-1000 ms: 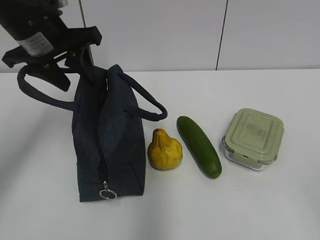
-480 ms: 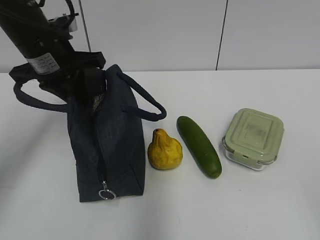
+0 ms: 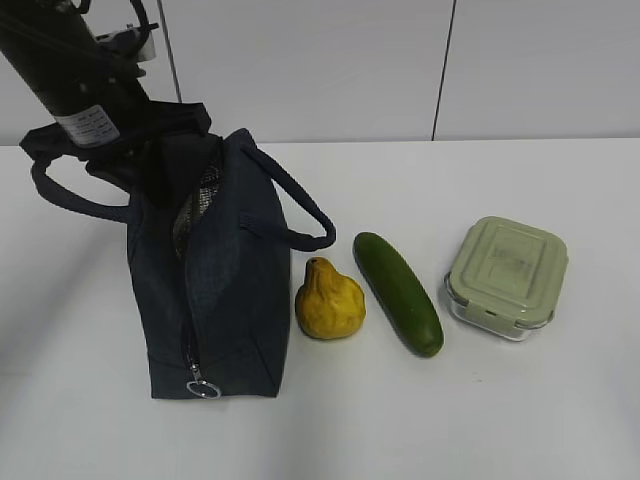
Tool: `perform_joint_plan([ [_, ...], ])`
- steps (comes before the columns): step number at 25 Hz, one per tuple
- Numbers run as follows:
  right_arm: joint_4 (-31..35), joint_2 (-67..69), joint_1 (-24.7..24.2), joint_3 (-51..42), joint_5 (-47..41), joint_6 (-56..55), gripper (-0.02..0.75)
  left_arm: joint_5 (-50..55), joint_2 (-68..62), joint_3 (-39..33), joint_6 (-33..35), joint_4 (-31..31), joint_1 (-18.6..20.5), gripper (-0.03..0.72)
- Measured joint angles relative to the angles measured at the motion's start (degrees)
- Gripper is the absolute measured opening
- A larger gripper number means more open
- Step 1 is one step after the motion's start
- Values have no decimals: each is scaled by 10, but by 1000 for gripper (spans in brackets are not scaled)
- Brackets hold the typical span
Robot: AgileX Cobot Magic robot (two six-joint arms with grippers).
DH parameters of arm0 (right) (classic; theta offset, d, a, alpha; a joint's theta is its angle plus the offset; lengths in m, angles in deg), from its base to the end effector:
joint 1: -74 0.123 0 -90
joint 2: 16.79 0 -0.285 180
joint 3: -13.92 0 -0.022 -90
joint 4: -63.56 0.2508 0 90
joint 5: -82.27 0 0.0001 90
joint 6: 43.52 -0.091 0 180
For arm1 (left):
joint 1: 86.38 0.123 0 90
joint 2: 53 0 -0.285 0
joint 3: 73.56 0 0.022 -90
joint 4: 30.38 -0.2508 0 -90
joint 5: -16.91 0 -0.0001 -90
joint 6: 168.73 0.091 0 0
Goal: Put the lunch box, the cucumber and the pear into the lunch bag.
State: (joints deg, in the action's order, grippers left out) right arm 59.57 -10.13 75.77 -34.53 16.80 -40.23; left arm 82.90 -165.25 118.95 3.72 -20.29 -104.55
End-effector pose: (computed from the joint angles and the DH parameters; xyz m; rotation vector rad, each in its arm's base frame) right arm -0.0116 -0.0061 0.2713 -0.0853 2.1023 -0.1000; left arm 0.3578 -0.1328 0.2791 0.1950 2.9131 -0.3236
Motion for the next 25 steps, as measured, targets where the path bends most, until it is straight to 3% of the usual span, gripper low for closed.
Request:
perform_joint_plan([
  [10,4,0,0,0,0,-1,510,-4,0,0,0,7,0,4],
  [14,80,7,-1,6,27,-28,510,-9,0,0,0,10,0,4],
  [16,125,46,-1,7,57,-51,510,-10,0,0,1,10,0,4],
  [25,187,294,-2,7,204,-65,510,-16,-3,0,2,8,0,4],
])
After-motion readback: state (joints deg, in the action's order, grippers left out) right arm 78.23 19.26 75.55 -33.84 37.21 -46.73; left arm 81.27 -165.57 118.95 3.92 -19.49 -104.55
